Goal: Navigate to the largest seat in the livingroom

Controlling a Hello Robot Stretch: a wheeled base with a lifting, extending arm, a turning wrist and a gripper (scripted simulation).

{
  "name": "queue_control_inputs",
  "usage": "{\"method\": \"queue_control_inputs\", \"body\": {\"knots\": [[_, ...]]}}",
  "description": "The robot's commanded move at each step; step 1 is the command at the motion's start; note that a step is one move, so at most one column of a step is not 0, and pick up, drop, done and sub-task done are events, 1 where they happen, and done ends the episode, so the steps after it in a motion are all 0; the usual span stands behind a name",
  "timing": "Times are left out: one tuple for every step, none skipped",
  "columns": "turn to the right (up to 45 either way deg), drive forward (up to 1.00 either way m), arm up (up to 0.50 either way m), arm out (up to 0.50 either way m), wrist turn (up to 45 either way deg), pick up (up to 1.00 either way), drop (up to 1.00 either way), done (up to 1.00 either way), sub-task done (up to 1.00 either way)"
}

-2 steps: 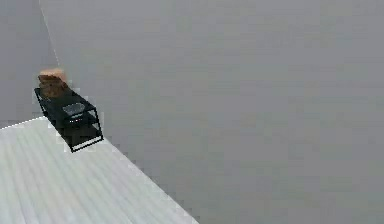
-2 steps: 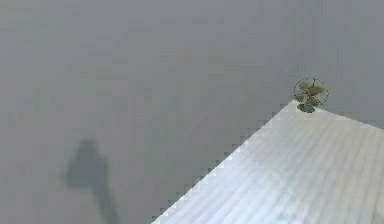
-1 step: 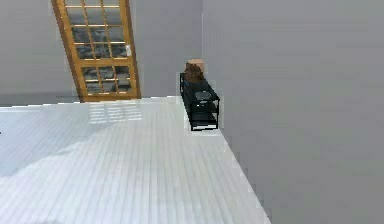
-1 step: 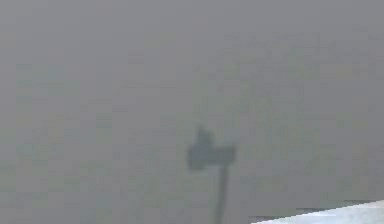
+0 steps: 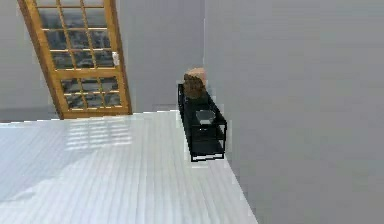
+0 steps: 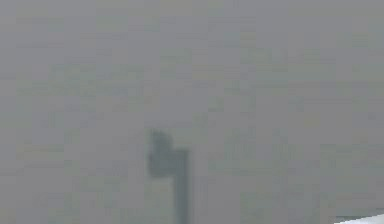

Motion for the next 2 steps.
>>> {"method": "queue_control_inputs", "body": {"knots": [[-45.0, 0.0, 0.0, 0.0, 0.0, 0.0, 0.0, 0.0, 0.0], [-6.0, 0.0, 0.0, 0.0, 0.0, 0.0, 0.0, 0.0, 0.0]]}}
